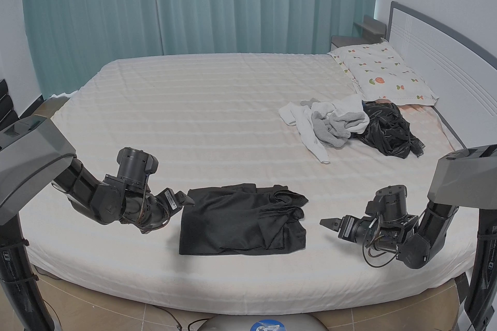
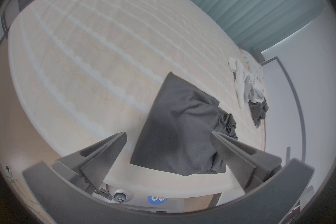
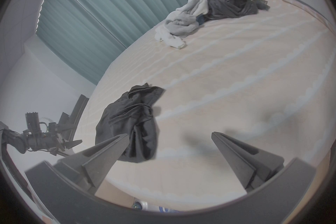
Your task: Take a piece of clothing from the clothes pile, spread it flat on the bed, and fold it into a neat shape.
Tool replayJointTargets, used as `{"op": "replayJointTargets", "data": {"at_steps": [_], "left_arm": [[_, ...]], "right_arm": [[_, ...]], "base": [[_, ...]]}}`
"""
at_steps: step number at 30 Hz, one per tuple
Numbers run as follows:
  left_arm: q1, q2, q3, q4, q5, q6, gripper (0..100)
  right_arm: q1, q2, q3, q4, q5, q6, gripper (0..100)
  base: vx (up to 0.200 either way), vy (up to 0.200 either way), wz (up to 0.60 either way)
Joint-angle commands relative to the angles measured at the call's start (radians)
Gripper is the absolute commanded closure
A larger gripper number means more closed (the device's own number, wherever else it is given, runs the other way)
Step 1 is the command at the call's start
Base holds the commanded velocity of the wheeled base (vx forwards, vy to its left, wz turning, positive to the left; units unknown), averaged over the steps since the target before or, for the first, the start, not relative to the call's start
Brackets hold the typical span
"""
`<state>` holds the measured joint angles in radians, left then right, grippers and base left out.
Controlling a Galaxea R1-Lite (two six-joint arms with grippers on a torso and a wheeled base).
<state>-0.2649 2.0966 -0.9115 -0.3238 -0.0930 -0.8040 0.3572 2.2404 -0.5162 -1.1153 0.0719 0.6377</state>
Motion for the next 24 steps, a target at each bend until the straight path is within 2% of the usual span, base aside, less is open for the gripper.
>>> {"op": "replayJointTargets", "data": {"at_steps": [1,6,8,9,11,18,24], "left_arm": [[0.044,-0.041,0.039,-0.034,-0.047,-0.014,0],[0.047,-0.009,0.028,-0.075,-0.063,-0.070,0],[0.047,-0.007,0.026,-0.077,-0.063,-0.075,0],[0.044,0.005,0.020,-0.109,-0.100,-0.110,0],[0.039,0.006,0.020,-0.116,-0.116,-0.113,0],[0.035,0.023,0.031,-0.118,-0.116,-0.112,0],[0.033,0.030,0.037,-0.118,-0.116,-0.107,0]], "right_arm": [[0.062,0.010,-0.091,0.055,-0.060,0.000,0],[0.097,0.010,-0.242,0.232,-0.146,-0.001,0],[0.098,0.010,-0.248,0.239,-0.149,-0.001,0],[0.114,0.013,-0.352,0.354,-0.195,0.000,0],[0.131,0.024,-0.392,0.393,-0.210,-0.001,0],[0.163,0.108,-0.507,0.485,-0.308,-0.018,0],[0.155,0.119,-0.539,0.548,-0.386,-0.090,0]], "base": [[0.000,0.200,0.00],[0.000,0.200,0.00],[0.000,0.200,0.00],[0.000,0.200,0.00],[0.000,0.200,0.00],[0.000,0.000,0.00],[0.000,0.000,0.00]]}}
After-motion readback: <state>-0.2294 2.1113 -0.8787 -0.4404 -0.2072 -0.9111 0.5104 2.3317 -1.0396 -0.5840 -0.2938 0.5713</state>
